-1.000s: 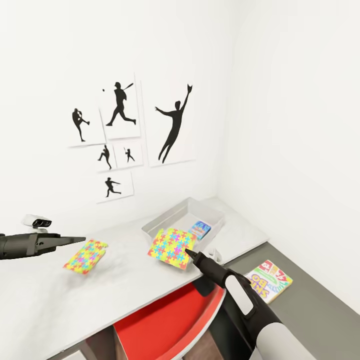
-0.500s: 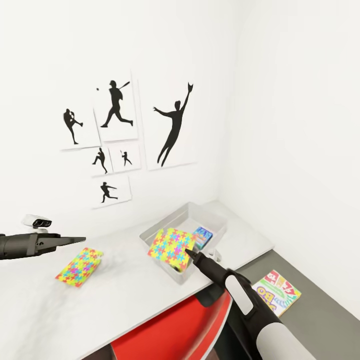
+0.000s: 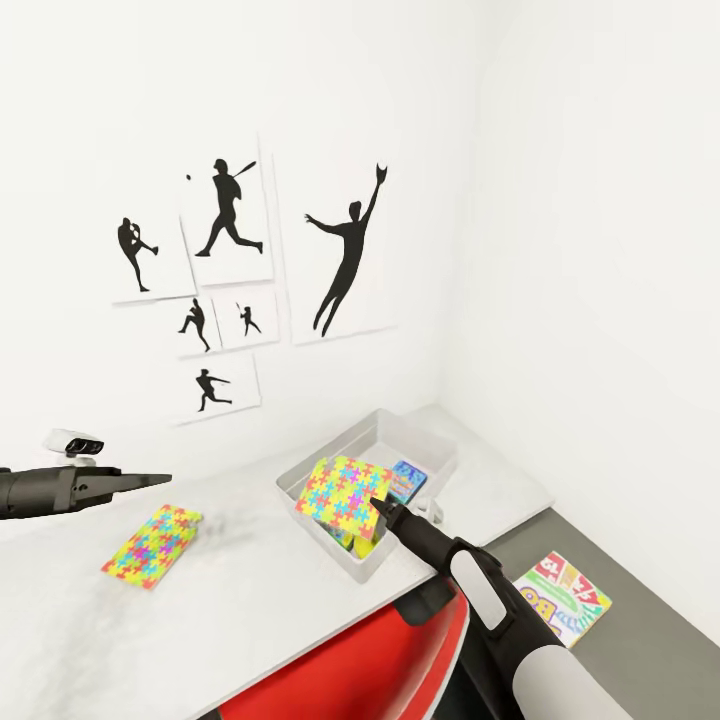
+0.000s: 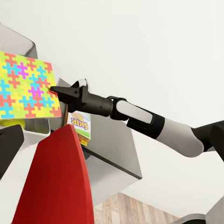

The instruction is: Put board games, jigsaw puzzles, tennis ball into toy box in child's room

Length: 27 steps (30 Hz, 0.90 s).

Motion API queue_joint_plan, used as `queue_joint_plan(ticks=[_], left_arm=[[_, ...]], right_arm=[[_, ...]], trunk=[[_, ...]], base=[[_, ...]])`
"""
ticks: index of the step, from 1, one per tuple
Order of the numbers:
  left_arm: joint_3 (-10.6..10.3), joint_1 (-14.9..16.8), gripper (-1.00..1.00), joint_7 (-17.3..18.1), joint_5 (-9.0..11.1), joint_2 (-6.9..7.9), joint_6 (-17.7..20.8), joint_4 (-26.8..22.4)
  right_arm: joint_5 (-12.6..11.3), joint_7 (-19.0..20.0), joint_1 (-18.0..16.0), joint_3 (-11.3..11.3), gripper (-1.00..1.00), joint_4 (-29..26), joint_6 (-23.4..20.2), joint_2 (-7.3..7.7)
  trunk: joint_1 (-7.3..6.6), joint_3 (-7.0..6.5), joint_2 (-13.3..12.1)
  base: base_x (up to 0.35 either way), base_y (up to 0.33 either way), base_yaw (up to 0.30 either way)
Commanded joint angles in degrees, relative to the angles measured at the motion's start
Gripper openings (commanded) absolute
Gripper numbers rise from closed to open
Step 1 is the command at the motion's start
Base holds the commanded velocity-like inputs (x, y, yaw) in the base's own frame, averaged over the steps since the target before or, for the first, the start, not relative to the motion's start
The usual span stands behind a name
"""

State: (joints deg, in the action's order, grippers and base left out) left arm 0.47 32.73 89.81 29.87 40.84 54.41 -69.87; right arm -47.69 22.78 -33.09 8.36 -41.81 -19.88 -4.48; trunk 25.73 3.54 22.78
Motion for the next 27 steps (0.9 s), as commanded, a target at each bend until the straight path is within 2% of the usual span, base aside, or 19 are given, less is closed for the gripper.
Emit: queue_joint_plan(ticks=[1,15,23,25,27], left_arm=[[-0.03,0.05,1.00,0.19,0.02,0.03,0.61,-0.01],[-0.03,0.05,1.00,0.19,0.10,0.03,0.61,-0.01],[-0.03,0.05,1.00,0.19,0.11,0.03,0.53,-0.01],[-0.03,0.05,1.00,0.19,0.11,0.00,0.52,-0.01],[-0.03,0.05,1.00,0.19,0.11,-0.04,0.50,-0.01]], right_arm=[[-0.47,-0.02,-0.05,-0.01,-1.00,-0.02,-0.34,0.00],[-0.67,-0.51,-0.05,-0.25,-1.00,-0.18,0.06,-0.03],[-0.91,-1.21,-0.07,-0.51,-1.00,0.04,2.21,-0.19],[-0.98,-2.07,-0.53,-0.58,-1.00,0.01,2.17,-0.23],[-1.10,-4.74,-1.46,-0.61,-1.00,-0.17,2.00,-0.32]], trunk=[[0.05,0.13,0.13],[0.05,0.13,0.13],[0.05,0.13,0.13],[0.05,0.13,0.13],[0.05,0.13,0.13]], base=[[0.077,0.000,0.000],[0.010,0.000,0.000],[0.000,0.000,0.000],[0.000,0.000,0.000],[0.000,0.000,0.000]])
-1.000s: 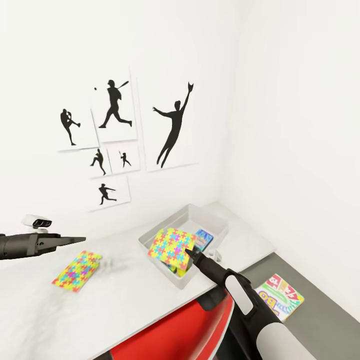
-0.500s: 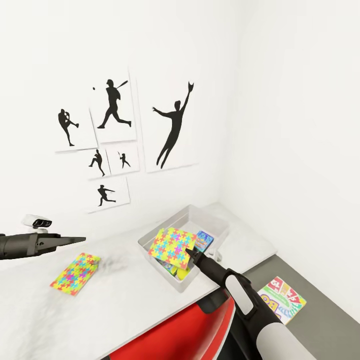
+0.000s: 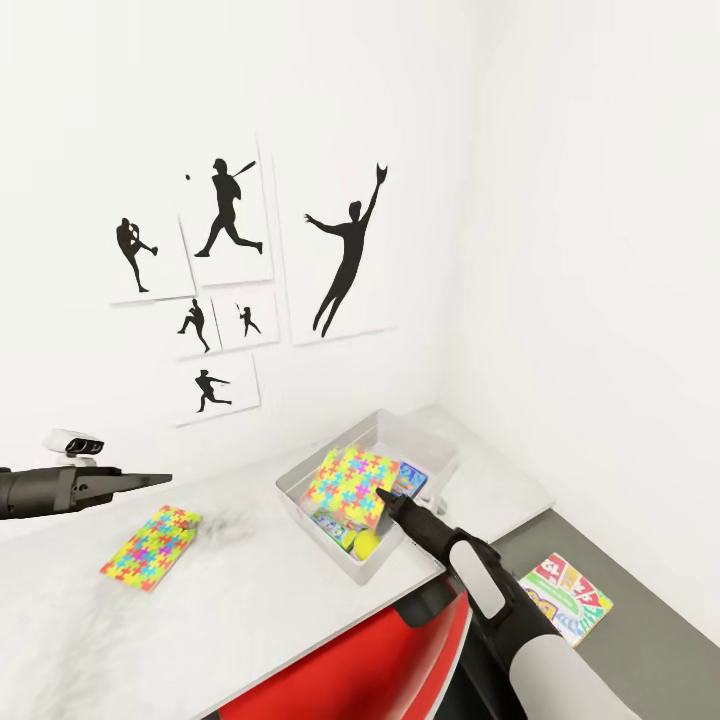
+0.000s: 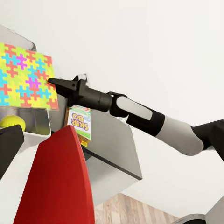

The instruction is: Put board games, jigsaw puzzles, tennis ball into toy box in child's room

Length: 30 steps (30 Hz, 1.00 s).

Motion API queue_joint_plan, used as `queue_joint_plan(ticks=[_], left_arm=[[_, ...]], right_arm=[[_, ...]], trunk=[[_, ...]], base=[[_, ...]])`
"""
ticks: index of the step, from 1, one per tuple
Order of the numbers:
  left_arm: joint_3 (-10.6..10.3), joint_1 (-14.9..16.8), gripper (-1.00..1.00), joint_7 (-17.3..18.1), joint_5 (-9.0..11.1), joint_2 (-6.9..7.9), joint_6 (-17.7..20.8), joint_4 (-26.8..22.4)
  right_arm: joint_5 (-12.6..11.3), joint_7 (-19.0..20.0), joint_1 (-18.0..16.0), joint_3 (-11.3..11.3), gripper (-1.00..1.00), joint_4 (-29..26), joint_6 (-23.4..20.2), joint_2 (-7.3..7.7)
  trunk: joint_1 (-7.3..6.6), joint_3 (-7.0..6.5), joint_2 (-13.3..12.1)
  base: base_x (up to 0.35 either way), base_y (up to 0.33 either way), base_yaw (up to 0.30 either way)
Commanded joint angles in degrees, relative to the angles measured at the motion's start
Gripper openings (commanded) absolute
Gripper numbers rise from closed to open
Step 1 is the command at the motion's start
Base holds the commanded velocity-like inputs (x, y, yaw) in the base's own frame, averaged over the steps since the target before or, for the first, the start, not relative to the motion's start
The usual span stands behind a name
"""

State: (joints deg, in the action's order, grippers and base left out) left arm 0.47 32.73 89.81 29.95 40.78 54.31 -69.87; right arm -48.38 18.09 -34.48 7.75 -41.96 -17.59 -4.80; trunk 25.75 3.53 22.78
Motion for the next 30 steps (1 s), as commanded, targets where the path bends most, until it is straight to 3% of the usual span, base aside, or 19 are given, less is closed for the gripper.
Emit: queue_joint_plan(ticks=[1,6,26,30], left_arm=[[-0.03,0.05,1.00,0.19,0.02,0.02,0.59,-0.01],[-0.03,0.05,1.00,0.19,-0.05,-0.11,0.54,-0.01],[-0.03,0.05,1.00,0.19,0.02,-0.08,0.51,-0.01],[-0.03,0.05,1.00,0.19,0.02,-0.08,0.51,-0.01]], right_arm=[[-0.44,-0.98,-0.45,0.00,-1.00,-0.08,-0.34,-0.08],[-0.68,-8.62,-4.46,-0.02,-1.00,-0.15,-1.86,-0.98],[-1.43,-10.28,-5.38,-0.20,-1.00,-0.46,-3.45,-1.50],[-1.56,-13.94,-8.11,-0.24,-1.00,0.29,-5.58,-2.02]], trunk=[[0.04,0.14,0.13],[0.04,0.14,0.13],[0.04,0.14,0.13],[0.04,0.14,0.13]], base=[[0.000,0.000,0.000],[0.000,0.000,0.000],[0.000,0.000,0.000],[0.000,0.000,0.000]])
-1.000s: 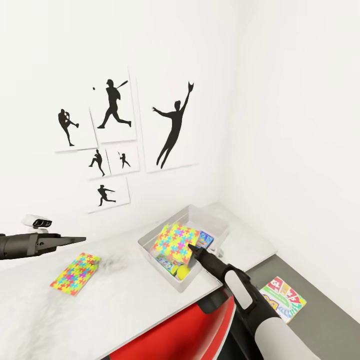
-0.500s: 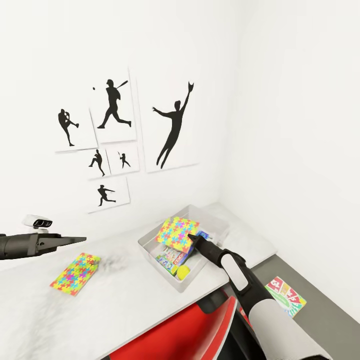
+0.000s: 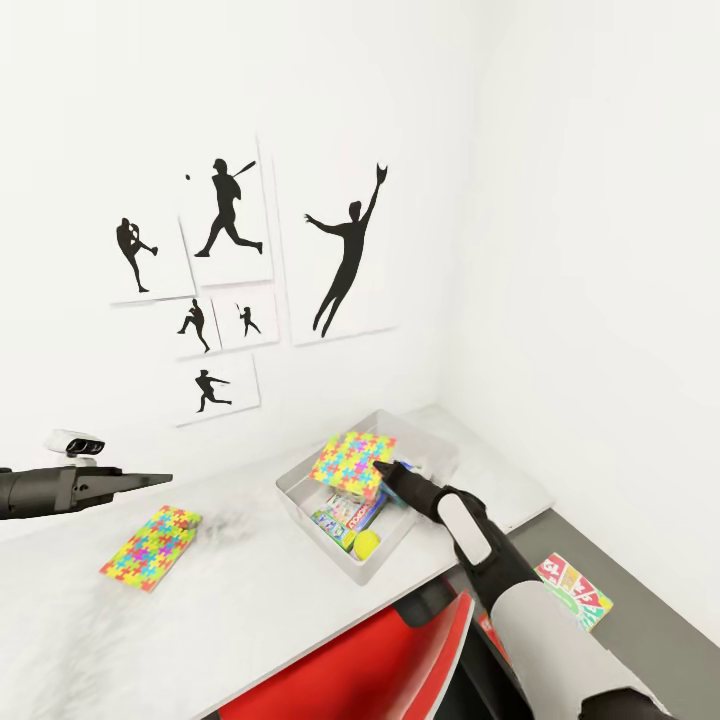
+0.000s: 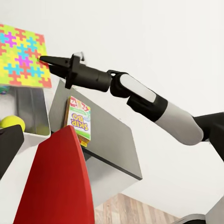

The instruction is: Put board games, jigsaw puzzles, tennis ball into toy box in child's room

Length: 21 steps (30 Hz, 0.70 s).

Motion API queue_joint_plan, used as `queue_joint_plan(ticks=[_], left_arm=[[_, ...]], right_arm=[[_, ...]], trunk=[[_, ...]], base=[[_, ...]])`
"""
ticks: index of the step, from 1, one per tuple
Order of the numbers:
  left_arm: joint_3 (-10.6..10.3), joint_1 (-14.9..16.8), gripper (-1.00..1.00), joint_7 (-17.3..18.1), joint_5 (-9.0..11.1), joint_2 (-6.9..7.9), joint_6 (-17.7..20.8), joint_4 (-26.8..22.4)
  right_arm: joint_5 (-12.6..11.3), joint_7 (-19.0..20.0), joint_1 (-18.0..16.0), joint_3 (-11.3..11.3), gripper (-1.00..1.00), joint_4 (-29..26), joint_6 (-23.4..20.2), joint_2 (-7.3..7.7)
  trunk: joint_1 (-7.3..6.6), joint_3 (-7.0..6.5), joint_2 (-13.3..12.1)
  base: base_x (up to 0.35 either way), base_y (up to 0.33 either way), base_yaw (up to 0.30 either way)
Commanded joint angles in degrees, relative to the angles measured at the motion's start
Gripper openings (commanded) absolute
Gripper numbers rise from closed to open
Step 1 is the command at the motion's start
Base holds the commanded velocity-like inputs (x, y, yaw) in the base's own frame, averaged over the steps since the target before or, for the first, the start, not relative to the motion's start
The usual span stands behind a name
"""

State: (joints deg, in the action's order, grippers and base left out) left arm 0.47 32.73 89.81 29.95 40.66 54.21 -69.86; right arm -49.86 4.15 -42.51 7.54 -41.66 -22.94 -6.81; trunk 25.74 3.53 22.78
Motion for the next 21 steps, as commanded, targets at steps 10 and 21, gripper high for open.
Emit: queue_joint_plan(ticks=[10,21], left_arm=[[-0.03,0.05,1.00,0.19,0.02,0.03,0.61,-0.01],[-0.03,0.05,1.00,0.19,0.02,0.12,0.62,-0.01]], right_arm=[[-2.86,-7.14,-7.50,-0.07,-1.00,7.15,-5.16,-1.38],[-5.14,-10.20,-8.25,-0.15,-1.00,11.24,-5.16,-1.71]], trunk=[[0.04,0.14,0.13],[0.04,0.14,0.13]], base=[[0.000,0.000,0.000],[0.000,0.000,0.000]])
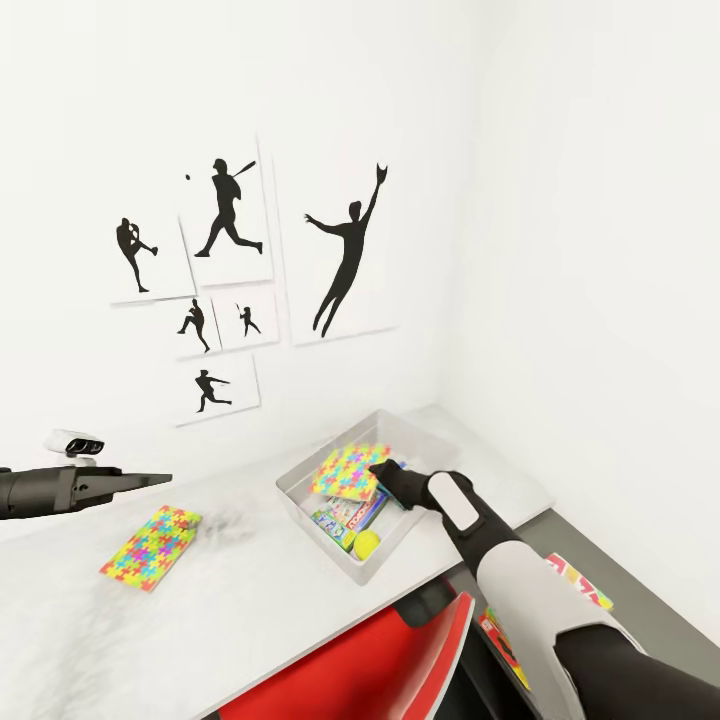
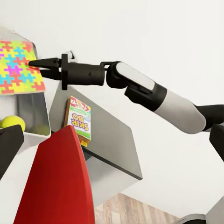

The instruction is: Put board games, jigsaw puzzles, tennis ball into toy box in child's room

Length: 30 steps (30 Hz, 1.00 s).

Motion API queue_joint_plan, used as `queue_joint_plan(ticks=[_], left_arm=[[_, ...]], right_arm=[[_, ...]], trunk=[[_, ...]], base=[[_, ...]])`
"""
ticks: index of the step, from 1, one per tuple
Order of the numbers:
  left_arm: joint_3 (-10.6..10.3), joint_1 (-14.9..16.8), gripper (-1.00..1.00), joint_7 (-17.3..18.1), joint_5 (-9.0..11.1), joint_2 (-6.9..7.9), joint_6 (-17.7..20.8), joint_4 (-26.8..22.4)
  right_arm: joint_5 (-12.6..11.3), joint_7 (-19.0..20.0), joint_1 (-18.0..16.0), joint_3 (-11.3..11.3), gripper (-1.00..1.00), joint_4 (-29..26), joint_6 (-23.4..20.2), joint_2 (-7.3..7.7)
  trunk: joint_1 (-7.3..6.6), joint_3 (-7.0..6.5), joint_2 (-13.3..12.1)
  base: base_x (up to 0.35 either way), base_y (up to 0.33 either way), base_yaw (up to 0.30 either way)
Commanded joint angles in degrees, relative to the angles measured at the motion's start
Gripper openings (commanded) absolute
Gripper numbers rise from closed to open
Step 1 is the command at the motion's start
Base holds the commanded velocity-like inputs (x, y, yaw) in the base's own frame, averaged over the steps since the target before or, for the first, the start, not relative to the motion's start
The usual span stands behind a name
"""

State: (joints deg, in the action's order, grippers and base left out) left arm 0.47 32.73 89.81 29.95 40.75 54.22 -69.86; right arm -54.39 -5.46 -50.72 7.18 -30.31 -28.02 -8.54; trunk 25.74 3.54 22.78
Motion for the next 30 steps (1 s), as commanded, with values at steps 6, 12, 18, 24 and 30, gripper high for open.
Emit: queue_joint_plan(ticks=[6,12,18,24,30], left_arm=[[-0.03,0.05,1.00,0.19,0.02,0.03,0.62,-0.01],[-0.05,0.05,1.00,0.19,0.02,0.03,0.62,-0.01],[-0.07,0.05,1.00,0.19,0.02,0.02,0.62,-0.01],[-0.05,0.05,1.00,0.19,0.02,-0.02,0.62,-0.01],[-0.09,0.05,1.00,0.19,0.02,-0.05,0.62,-0.01]], right_arm=[[-0.71,-3.42,-0.06,0.13,-1.00,0.55,0.06,-1.40],[-0.74,-3.67,-0.02,-0.08,-1.00,0.60,0.19,-1.46],[-0.76,-3.68,0.00,-0.15,-1.00,0.59,0.24,-1.46],[-0.72,-3.68,0.00,-0.15,1.00,0.61,0.32,-1.46],[-0.72,-3.68,-0.01,-0.15,1.00,0.60,0.41,-1.46]], trunk=[[0.04,0.14,0.14],[0.04,0.14,0.14],[0.04,0.14,0.14],[0.04,0.14,0.14],[0.04,0.14,0.14]], base=[[0.000,0.000,0.000],[0.000,0.000,0.000],[0.000,0.000,0.000],[0.000,0.000,0.000],[0.000,0.000,0.000]])
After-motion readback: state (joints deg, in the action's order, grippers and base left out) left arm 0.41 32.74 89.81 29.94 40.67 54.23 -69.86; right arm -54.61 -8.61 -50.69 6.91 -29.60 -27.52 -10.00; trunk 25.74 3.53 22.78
